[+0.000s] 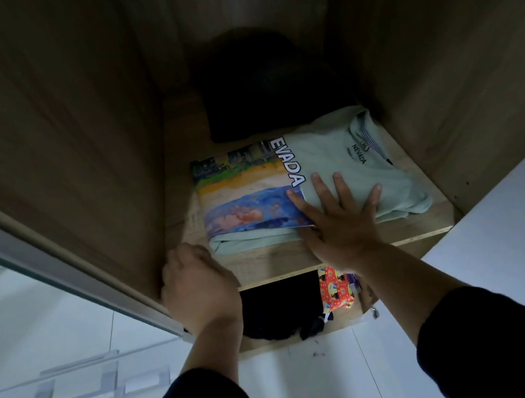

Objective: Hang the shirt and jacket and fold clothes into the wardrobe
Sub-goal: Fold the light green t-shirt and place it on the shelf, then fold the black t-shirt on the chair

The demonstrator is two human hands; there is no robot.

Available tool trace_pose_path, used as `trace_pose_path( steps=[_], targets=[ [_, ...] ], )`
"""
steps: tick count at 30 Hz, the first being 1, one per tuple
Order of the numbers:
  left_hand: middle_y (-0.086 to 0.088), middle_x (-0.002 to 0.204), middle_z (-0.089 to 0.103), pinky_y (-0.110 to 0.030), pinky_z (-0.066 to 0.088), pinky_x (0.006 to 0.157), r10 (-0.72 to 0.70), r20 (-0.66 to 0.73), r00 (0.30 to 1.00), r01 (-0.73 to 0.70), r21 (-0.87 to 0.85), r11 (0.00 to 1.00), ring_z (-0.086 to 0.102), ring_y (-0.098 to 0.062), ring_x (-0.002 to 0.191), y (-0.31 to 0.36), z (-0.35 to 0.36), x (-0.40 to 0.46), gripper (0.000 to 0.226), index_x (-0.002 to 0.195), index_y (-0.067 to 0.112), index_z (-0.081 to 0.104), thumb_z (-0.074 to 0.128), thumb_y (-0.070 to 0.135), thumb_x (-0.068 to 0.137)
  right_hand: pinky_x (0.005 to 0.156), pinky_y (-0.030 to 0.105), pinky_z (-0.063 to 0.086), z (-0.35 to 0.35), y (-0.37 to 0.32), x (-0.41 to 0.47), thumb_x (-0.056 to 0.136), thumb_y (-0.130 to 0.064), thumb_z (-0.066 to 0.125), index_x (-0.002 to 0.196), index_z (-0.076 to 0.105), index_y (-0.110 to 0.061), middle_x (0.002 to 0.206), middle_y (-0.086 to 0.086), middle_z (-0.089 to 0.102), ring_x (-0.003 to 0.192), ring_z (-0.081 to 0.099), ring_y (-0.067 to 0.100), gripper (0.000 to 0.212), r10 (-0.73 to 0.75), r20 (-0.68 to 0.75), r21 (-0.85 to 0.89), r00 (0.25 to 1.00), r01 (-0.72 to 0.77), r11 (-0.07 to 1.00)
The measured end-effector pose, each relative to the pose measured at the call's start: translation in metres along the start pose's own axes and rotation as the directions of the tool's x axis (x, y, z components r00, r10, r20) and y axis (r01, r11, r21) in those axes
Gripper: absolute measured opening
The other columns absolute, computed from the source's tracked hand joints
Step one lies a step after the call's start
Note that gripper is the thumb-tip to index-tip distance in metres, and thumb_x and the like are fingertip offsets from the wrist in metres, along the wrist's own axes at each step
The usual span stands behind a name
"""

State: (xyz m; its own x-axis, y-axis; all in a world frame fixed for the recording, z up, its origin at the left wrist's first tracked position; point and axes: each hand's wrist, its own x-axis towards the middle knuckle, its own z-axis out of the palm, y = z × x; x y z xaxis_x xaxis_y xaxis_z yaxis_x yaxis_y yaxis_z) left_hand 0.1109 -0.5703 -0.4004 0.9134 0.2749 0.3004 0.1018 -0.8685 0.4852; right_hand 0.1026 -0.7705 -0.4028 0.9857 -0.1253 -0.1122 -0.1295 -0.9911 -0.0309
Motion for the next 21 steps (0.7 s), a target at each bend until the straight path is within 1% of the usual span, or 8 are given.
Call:
trace_pose_path(
  steps=[2, 4, 7, 10, 12, 16, 19, 21],
  targets=[
    [-0.012, 0.086, 0.058, -0.039, 0.04, 0.063, 0.096, 0.039, 0.995, -0.099, 0.08, 0.992, 0.054, -0.036, 0.082, -0.006, 0.0, -0.003, 0.004, 0.082, 0.012, 0.054, 0.053, 0.01, 0.085, 0.101, 0.076, -0.008, -0.006, 0.0, 0.002, 0.093, -0.057, 0.015, 0.141, -0.021, -0.052, 0.157, -0.005, -0.026, 0.144, -0.025, 0.029, 0.06, 0.006, 0.063, 0.006, 0.998, -0.007, 1.0],
    [-0.007, 0.094, 0.058, -0.038, 0.038, 0.066, 0.152, 0.098, 0.983, -0.162, 0.097, 0.982, 0.052, -0.033, 0.087, -0.007, -0.003, -0.006, 0.003, 0.089, 0.017, 0.054, 0.053, 0.015, 0.088, 0.1, 0.076, -0.008, -0.013, -0.002, 0.003, 0.094, -0.057, 0.016, 0.141, -0.022, -0.05, 0.155, -0.004, -0.03, 0.142, -0.029, 0.028, 0.061, 0.003, 0.133, 0.003, 0.991, -0.004, 1.0],
    [-0.001, 0.109, 0.056, -0.038, 0.039, 0.077, 0.144, 0.239, 0.96, -0.178, 0.128, 0.976, 0.048, -0.028, 0.101, -0.001, -0.014, -0.005, 0.014, 0.102, 0.023, 0.056, 0.048, 0.022, 0.091, 0.103, 0.074, -0.008, -0.027, -0.004, -0.001, 0.095, -0.056, 0.02, 0.144, -0.02, -0.046, 0.155, -0.002, -0.031, 0.143, -0.028, 0.028, 0.064, 0.005, 0.226, 0.001, 0.974, -0.005, 1.0],
    [0.002, 0.125, 0.05, -0.038, 0.038, 0.094, 0.094, 0.455, 0.886, -0.181, 0.152, 0.972, 0.041, -0.023, 0.119, 0.008, -0.041, -0.004, 0.028, 0.117, 0.027, 0.053, 0.043, 0.022, 0.091, 0.11, 0.067, -0.005, -0.044, -0.011, -0.019, 0.097, -0.05, 0.03, 0.148, -0.014, -0.041, 0.157, 0.002, -0.027, 0.144, -0.024, 0.026, 0.068, 0.02, 0.302, 0.003, 0.953, -0.022, 1.0],
    [0.003, 0.131, 0.047, -0.034, 0.035, 0.1, 0.091, 0.53, 0.843, -0.197, 0.148, 0.969, 0.039, -0.021, 0.125, 0.015, -0.068, -0.004, 0.036, 0.123, 0.028, 0.051, 0.044, 0.018, 0.089, 0.112, 0.064, -0.005, -0.056, -0.018, -0.038, 0.097, -0.042, 0.036, 0.149, -0.013, -0.04, 0.157, 0.004, -0.026, 0.144, -0.024, 0.026, 0.071, 0.02, 0.334, -0.004, 0.942, -0.02, 1.0],
    [0.001, 0.134, 0.047, -0.035, 0.039, 0.098, 0.087, 0.58, 0.81, -0.191, 0.12, 0.974, 0.045, -0.023, 0.125, 0.031, -0.131, -0.011, 0.037, 0.124, 0.027, 0.053, 0.044, 0.016, 0.09, 0.112, 0.063, -0.007, -0.096, -0.034, -0.077, 0.097, -0.033, 0.04, 0.149, -0.012, -0.039, 0.157, 0.005, -0.026, 0.144, -0.024, 0.028, 0.074, -0.035, 0.341, -0.001, 0.939, 0.037, 0.999],
    [-0.002, 0.129, 0.052, -0.037, 0.043, 0.094, 0.047, 0.571, 0.819, -0.153, 0.139, 0.978, 0.051, -0.025, 0.119, 0.034, -0.184, -0.023, 0.035, 0.121, 0.027, 0.055, 0.048, 0.019, 0.089, 0.113, 0.061, -0.007, -0.137, -0.05, -0.108, 0.099, -0.034, 0.039, 0.15, -0.007, -0.038, 0.158, 0.003, -0.025, 0.145, -0.023, 0.027, 0.07, -0.071, 0.331, 0.034, 0.941, 0.064, 0.997],
    [-0.001, 0.127, 0.053, -0.038, 0.044, 0.092, 0.03, 0.552, 0.833, -0.128, 0.141, 0.982, 0.05, -0.024, 0.119, 0.029, -0.223, -0.034, 0.037, 0.121, 0.028, 0.055, 0.048, 0.018, 0.086, 0.115, 0.059, -0.007, -0.158, -0.067, -0.13, 0.098, -0.033, 0.04, 0.151, -0.003, -0.04, 0.159, 0.001, -0.02, 0.146, -0.02, 0.025, 0.068, -0.087, 0.272, 0.035, 0.958, 0.081, 0.996]
  ],
)
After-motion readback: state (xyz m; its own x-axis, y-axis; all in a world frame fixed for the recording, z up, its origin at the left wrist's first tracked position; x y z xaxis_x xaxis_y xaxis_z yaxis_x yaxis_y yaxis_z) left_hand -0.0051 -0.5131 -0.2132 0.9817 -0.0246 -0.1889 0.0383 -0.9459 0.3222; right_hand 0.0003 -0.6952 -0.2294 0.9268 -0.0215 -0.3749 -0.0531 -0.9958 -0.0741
